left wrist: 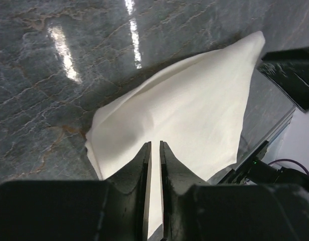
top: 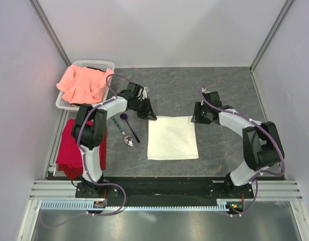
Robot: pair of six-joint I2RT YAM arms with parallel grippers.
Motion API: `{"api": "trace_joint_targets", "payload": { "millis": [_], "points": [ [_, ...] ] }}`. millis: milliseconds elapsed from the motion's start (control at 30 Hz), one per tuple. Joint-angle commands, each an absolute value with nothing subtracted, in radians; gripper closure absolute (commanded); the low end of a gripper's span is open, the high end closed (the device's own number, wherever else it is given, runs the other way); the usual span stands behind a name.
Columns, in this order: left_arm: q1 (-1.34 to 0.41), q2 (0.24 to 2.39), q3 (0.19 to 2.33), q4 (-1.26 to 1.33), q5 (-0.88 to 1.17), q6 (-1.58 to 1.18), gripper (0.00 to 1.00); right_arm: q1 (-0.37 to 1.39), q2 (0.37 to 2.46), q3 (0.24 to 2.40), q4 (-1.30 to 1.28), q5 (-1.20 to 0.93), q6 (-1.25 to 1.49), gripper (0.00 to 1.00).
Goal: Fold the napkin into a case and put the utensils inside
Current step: Smooth out the lower triangle-folded napkin at the center of the board.
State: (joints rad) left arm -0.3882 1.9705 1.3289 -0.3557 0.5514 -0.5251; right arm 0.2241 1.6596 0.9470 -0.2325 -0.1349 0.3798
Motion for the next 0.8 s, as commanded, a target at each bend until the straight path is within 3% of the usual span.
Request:
{"api": "trace_joint_targets", "payload": {
  "millis": [0, 300, 433, 600, 767],
  "points": [
    [-0.38, 2.02, 1.379, -0.342, 0.522, -0.569, 0.84, 0.346, 1.499, 0.911, -0.337, -0.032, 0.377, 0.51],
    [-0.377, 2.068, 1.396, -0.345, 0.526, -0.595, 0.85, 0.413, 1.338, 0.649, -0.244, -0.109, 0.495, 0.77],
    [-0.382, 2.037, 1.35, -0.331, 0.532, -0.61, 0.85, 0.413, 1.351, 0.598, -0.229, -0.063, 0.505, 0.78],
    [-0.42, 1.947, 1.306, -0.321, 0.523, -0.609, 0.79, 0.414, 1.39, 0.624, -0.36, 0.153, 0.525, 0.79],
    [-0.426, 1.775, 1.244, -0.322, 0.502, -0.614, 0.59, 0.414, 1.339, 0.712, -0.465, 0.267, 0.526, 0.75]
  ]
}}
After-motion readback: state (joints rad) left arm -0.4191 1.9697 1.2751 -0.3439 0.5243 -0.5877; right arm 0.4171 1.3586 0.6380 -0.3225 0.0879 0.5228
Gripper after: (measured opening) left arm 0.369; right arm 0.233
